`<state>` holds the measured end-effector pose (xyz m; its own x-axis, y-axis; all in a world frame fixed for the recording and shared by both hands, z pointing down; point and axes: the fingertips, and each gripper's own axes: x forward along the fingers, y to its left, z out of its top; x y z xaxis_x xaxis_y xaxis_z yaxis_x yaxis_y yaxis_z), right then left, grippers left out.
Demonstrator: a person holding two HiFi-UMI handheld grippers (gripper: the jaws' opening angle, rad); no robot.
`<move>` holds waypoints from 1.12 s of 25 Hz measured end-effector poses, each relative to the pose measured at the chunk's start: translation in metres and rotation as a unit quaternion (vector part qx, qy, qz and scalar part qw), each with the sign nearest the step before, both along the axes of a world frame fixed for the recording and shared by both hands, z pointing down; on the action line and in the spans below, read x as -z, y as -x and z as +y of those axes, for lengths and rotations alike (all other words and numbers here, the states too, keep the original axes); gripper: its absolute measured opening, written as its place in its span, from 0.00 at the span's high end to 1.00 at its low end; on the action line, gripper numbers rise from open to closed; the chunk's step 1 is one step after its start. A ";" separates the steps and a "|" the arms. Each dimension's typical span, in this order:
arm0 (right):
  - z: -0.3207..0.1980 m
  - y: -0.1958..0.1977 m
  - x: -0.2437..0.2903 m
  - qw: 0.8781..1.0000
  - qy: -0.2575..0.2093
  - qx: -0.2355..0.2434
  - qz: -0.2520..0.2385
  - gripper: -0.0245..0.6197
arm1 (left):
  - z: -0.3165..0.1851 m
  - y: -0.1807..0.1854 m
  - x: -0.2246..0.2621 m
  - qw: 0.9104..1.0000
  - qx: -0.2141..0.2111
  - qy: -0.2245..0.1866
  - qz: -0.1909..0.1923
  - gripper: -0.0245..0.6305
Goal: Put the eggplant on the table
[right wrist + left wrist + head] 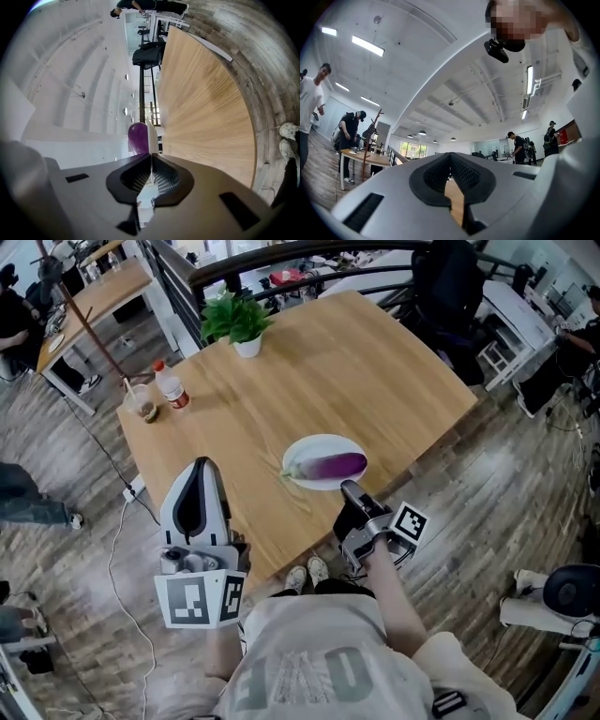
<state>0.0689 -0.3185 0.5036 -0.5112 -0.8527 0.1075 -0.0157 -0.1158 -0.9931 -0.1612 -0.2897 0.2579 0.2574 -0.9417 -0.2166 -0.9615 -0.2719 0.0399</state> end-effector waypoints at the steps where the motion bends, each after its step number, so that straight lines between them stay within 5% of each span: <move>1: -0.001 -0.002 -0.004 1.000 0.001 0.000 0.001 0.92 | 0.001 -0.002 -0.001 1.000 0.000 0.000 -0.001 0.95; 28: -0.044 0.007 -0.127 0.998 0.062 0.003 0.012 0.92 | 0.001 0.006 0.001 0.998 0.039 0.007 -0.042 0.95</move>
<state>0.0622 -0.3622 0.6304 -0.5113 -0.8295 0.2246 -0.0407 -0.2377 -0.9705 -0.1673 -0.2886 0.2568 0.1989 -0.9627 -0.1833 -0.9800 -0.1953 -0.0381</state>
